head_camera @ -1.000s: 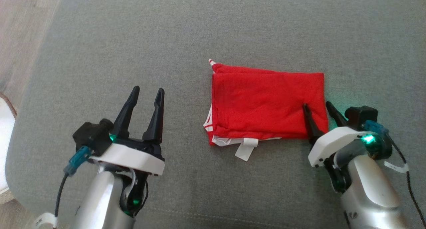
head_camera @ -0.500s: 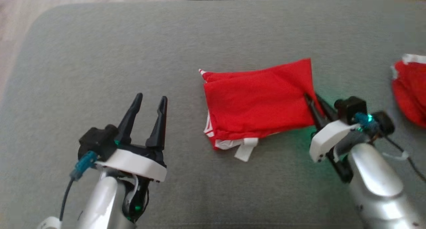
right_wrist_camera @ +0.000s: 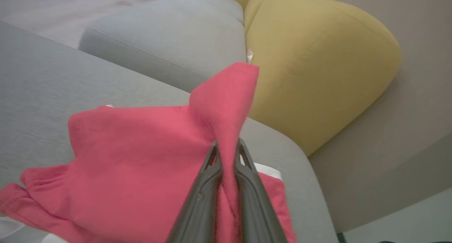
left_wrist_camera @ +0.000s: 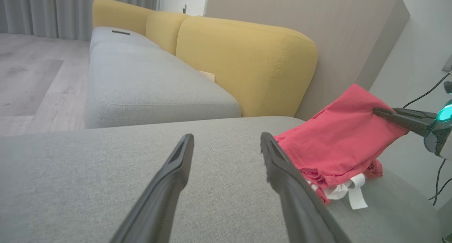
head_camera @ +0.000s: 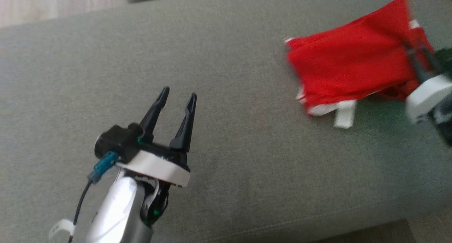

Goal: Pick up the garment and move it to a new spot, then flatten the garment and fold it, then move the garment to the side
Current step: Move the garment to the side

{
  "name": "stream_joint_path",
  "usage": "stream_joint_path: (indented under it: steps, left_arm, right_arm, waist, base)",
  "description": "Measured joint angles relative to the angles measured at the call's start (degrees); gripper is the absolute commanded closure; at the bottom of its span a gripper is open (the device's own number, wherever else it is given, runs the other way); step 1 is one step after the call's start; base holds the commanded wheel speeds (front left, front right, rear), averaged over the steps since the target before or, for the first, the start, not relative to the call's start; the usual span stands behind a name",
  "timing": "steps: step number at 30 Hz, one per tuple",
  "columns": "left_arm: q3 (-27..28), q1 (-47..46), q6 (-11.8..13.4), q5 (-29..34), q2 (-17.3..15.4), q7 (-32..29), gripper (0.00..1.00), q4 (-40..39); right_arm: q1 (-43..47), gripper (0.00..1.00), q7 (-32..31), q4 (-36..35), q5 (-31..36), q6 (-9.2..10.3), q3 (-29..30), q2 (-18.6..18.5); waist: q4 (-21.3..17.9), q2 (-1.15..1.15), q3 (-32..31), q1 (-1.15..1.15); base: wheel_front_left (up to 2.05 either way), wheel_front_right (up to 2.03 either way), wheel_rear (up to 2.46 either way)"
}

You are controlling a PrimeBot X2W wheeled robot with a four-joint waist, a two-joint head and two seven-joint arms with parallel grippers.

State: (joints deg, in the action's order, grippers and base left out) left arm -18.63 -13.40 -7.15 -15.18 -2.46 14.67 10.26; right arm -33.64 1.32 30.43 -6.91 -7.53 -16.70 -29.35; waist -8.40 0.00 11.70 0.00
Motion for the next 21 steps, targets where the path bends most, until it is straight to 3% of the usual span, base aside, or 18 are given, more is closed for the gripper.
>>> stream_joint_path:
  steps: [6, 15, 16, 17, 18, 21]
  left_arm:
    - [-1.1, -2.7, 0.0, 0.8, 0.0, 0.0, 0.00, -0.6]
    - [-1.4, -5.5, 0.0, 1.0, -0.4, 0.0, 0.00, -0.8]
    - [-1.3, -5.7, 0.0, 1.0, -0.5, 0.0, 0.00, -0.8]
    - [-1.3, -5.8, 0.0, 1.0, -0.6, 0.0, 0.00, -0.8]
    - [-1.3, -5.8, 0.0, 1.0, -0.7, 0.0, 0.00, -0.8]
    - [-1.2, -5.8, 0.0, 0.9, -0.9, 0.0, 0.00, -0.7]
  right_arm:
    - [-3.0, 1.00, -0.6, 3.1, 0.7, 0.00, 6.6, -4.0]
    - [-3.6, 1.00, -1.4, 7.6, 4.1, 0.00, 13.3, -4.1]
    - [-3.6, 0.78, -1.3, 7.9, 4.4, 0.00, 14.0, -4.0]
    - [-3.6, 0.07, -1.3, 8.2, 4.8, 0.00, 14.7, -3.8]
    - [-3.6, 0.00, -1.2, 8.4, 5.2, 0.00, 15.3, -3.5]
    - [-3.7, 0.00, -0.6, 8.6, 6.6, 0.00, 16.8, -2.4]
  waist:
    - [-1.0, 0.00, 4.4, 0.01]
    - [0.0, 0.00, 9.8, 0.01]
    - [0.1, 0.00, 10.3, 0.01]
    - [0.2, 0.00, 10.7, 0.01]
    - [0.3, 0.00, 11.0, 0.01]
    - [0.4, 0.00, 11.3, 0.01]
  base:
    - [0.00, 0.00, 0.00]
    - [0.00, 0.00, 0.00]
    - [0.00, 0.00, 0.00]
    - [0.00, 0.00, 0.00]
    - [0.00, 0.00, 0.00]
    - [0.00, 0.00, 0.00]
